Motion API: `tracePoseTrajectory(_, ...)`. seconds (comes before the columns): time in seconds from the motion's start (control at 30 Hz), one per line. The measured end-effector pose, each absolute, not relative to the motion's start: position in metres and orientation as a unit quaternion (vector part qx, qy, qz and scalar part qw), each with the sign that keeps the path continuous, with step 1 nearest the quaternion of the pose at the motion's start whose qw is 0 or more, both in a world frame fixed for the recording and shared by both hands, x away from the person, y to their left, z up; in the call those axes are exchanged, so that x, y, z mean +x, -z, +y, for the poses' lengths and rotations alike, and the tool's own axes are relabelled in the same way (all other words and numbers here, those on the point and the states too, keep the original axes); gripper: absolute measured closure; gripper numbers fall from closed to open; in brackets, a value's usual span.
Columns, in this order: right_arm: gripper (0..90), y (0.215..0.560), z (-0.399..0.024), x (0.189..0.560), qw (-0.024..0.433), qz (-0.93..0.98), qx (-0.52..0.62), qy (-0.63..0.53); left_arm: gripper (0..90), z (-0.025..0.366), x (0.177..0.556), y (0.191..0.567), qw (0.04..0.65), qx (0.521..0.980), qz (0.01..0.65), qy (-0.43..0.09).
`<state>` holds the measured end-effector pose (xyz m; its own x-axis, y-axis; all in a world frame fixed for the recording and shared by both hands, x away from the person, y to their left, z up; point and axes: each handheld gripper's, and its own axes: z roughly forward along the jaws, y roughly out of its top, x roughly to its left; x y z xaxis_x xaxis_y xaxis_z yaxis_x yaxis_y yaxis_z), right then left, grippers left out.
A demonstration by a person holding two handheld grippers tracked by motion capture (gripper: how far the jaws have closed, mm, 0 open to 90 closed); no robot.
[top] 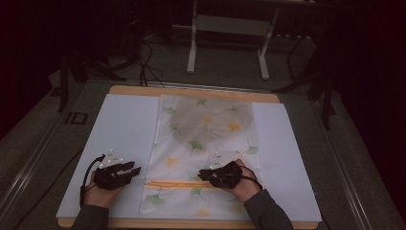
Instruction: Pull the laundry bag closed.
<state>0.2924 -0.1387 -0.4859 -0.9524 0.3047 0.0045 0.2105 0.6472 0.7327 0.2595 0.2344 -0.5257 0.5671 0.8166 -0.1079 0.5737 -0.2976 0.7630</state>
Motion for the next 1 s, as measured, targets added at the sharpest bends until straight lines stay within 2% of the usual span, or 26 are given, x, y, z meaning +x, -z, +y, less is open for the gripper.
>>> tracePoseTrajectory(1.0,78.2,0.496,-0.047,0.293,0.029,0.910,0.078,-0.407,60.9,0.234,0.260,0.525,0.400,0.791,0.437,-0.152)
